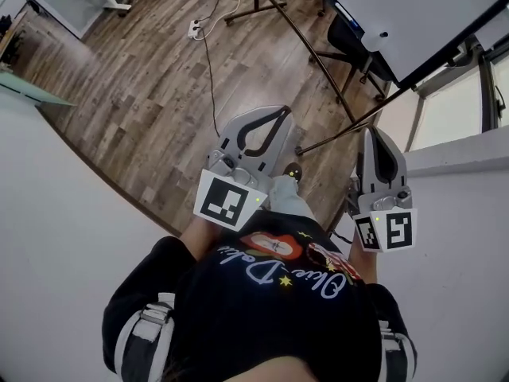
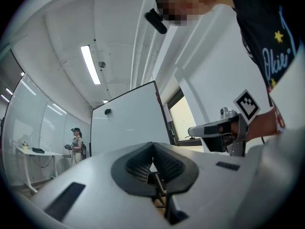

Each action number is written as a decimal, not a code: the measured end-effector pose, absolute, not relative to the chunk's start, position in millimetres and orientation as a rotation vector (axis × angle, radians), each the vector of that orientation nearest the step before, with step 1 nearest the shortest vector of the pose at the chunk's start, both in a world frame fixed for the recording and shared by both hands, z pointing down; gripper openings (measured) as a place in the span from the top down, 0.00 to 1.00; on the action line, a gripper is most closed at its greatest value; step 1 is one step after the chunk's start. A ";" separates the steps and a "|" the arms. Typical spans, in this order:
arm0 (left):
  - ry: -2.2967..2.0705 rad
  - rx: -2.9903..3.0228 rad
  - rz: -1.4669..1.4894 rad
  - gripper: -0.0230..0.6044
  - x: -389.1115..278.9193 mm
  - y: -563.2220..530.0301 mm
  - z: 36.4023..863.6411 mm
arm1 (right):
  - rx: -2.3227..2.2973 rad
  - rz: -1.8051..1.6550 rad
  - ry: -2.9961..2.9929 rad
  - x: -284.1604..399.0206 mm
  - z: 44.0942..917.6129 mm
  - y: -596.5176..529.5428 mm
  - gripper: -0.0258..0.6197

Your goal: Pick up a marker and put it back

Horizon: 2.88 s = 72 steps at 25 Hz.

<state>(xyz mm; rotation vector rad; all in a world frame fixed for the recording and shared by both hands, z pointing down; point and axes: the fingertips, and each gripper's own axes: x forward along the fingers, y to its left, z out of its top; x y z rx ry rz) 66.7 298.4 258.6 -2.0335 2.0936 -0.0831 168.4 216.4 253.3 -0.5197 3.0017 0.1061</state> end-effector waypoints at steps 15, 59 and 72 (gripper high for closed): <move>2.161 -1.955 -0.132 0.96 14.0 231.5 261.6 | -0.432 0.074 3.004 109.4 265.0 131.4 0.96; 1.940 -2.179 -0.140 0.96 29.8 5.9 271.6 | -0.717 0.012 2.973 141.0 296.1 -52.5 0.96; 1.623 -2.373 -0.132 0.96 14.9 -82.5 266.1 | -1.078 0.015 2.882 133.0 293.6 -107.7 0.96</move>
